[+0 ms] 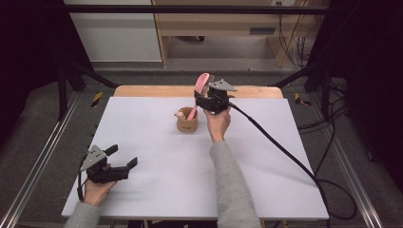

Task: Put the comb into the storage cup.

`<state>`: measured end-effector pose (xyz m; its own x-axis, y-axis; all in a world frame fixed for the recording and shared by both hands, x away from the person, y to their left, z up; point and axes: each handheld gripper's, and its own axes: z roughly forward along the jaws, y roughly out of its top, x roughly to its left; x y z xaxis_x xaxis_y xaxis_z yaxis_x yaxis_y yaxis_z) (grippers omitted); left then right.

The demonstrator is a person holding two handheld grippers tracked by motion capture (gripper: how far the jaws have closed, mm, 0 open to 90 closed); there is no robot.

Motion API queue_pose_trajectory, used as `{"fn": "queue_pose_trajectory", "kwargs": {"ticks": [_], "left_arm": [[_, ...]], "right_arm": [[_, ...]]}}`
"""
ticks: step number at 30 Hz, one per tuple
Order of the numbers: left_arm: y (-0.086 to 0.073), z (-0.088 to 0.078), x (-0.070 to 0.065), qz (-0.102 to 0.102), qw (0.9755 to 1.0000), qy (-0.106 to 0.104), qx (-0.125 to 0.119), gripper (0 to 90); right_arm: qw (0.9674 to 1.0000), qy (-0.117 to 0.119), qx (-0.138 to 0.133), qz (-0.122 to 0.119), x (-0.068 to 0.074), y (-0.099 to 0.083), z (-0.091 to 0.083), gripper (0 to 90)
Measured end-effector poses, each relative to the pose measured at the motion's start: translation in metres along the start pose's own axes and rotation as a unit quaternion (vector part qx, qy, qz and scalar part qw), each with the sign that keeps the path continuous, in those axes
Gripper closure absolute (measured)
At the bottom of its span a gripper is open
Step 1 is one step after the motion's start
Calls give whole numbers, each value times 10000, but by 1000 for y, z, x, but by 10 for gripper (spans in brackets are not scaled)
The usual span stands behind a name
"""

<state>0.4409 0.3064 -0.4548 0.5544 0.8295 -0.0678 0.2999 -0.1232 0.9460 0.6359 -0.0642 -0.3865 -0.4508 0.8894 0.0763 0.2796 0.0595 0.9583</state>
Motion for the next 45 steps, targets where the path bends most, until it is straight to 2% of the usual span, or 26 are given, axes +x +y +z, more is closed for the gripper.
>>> {"fn": "queue_pose_trajectory", "kwargs": {"ticks": [7,15,24,25,32,37,45], "left_arm": [[0,0,0,-8,10000,3,-1,31],[0,0,0,-18,10000,16,5,31],[0,0,0,-19,10000,19,19,30],[0,0,0,-20,10000,24,19,31],[0,0,-1,-5,10000,28,21,31],[0,0,-1,0,10000,37,29,30],[0,1,0,6,10000,39,41,30]], "right_arm": [[9998,-40,-69,-164,2,3,-8,205],[9997,181,-144,-48,-1,2,-21,100],[9988,411,-229,-144,-3,0,-37,56],[9986,458,-193,-179,-3,0,-41,34],[9970,733,-75,-256,-2,1,-53,21],[9945,985,-150,-336,-4,0,-68,7],[9924,1132,-279,-394,-7,0,-86,7]]}}
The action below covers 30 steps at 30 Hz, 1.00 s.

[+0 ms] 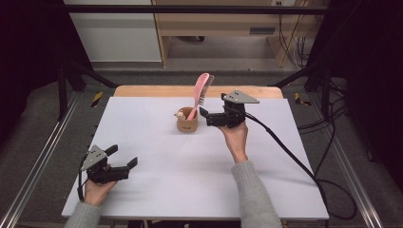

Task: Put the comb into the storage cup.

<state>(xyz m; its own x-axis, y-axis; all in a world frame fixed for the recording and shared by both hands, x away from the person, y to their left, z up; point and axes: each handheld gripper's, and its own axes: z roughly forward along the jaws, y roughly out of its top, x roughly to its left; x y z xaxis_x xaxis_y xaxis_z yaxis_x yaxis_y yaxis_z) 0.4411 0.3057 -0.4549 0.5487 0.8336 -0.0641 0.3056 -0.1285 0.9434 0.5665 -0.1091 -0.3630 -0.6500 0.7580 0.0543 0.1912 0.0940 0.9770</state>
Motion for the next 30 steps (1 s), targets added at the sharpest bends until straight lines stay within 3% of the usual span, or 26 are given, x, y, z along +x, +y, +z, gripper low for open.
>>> {"fn": "queue_pose_trajectory", "kwargs": {"ticks": [16,30], "left_arm": [[0,1,0,22,10000,6,33,31],[0,1,-1,48,10000,3,39,31]], "right_arm": [[9994,338,40,-90,-6,-5,-36,4],[9991,403,-109,-93,-12,-19,-74,4]]}}
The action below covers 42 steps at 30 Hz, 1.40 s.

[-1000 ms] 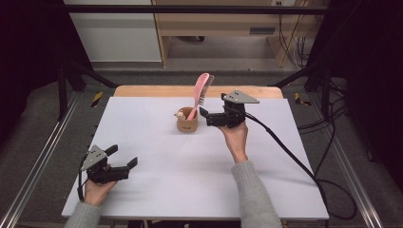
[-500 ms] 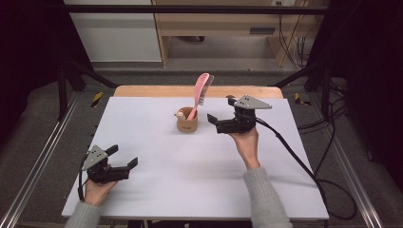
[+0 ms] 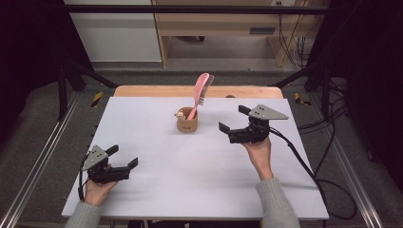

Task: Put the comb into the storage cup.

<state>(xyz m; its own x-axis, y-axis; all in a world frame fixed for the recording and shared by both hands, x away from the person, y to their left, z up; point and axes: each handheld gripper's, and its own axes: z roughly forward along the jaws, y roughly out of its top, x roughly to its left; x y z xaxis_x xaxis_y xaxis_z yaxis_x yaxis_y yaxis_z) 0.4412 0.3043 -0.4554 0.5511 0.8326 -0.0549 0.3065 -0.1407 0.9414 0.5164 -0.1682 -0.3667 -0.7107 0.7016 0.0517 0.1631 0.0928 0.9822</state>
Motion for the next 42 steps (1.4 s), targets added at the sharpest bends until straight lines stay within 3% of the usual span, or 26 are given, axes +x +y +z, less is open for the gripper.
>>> {"fn": "queue_pose_trajectory", "kwargs": {"ticks": [18,33,42], "left_arm": [[0,1,-1,36,10000,-7,31,31],[0,2,-2,63,10000,-19,57,31],[0,2,-3,73,10000,-36,49,31]], "right_arm": [[9998,48,109,153,-14,-43,-39,4],[9993,19,304,224,-25,-75,-58,4],[9994,49,285,214,-31,-87,-69,4]]}}
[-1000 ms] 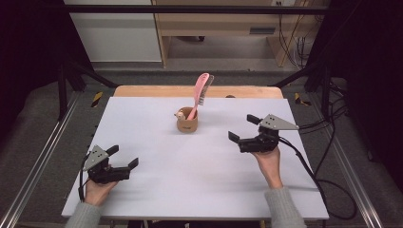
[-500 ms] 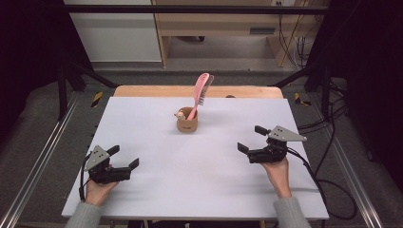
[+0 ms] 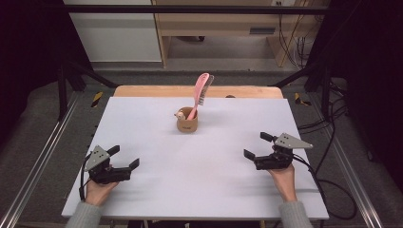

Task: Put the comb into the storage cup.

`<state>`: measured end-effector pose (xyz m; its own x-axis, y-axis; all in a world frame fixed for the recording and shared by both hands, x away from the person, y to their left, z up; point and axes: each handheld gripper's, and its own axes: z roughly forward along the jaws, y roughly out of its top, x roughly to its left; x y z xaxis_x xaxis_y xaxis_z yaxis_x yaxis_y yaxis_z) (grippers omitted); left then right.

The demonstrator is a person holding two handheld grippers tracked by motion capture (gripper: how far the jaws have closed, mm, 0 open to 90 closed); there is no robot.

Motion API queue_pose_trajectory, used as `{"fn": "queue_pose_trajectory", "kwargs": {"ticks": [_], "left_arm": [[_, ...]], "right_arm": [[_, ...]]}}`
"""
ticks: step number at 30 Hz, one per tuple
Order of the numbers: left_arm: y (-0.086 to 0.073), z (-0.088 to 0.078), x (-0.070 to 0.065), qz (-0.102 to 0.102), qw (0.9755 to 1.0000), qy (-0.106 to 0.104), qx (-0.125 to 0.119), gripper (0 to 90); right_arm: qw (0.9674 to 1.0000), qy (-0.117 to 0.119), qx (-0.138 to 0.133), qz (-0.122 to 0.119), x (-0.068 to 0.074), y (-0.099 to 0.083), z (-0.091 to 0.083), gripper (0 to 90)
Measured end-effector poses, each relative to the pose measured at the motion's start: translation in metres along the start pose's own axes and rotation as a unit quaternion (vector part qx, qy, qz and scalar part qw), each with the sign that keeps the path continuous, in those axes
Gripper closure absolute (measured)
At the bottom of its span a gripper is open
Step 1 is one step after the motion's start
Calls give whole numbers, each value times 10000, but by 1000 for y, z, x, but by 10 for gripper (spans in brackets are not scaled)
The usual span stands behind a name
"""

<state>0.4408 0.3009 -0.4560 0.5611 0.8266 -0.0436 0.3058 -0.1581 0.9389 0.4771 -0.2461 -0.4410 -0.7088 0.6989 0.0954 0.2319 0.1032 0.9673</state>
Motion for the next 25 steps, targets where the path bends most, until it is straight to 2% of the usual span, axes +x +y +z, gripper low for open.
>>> {"fn": "queue_pose_trajectory", "kwargs": {"ticks": [8,25], "left_arm": [[0,1,-2,44,10000,-14,22,31],[1,1,-3,63,10000,-41,-15,31]], "right_arm": [[9999,18,35,153,-6,-13,-6,4],[9998,78,62,148,-10,-22,-14,4]]}}
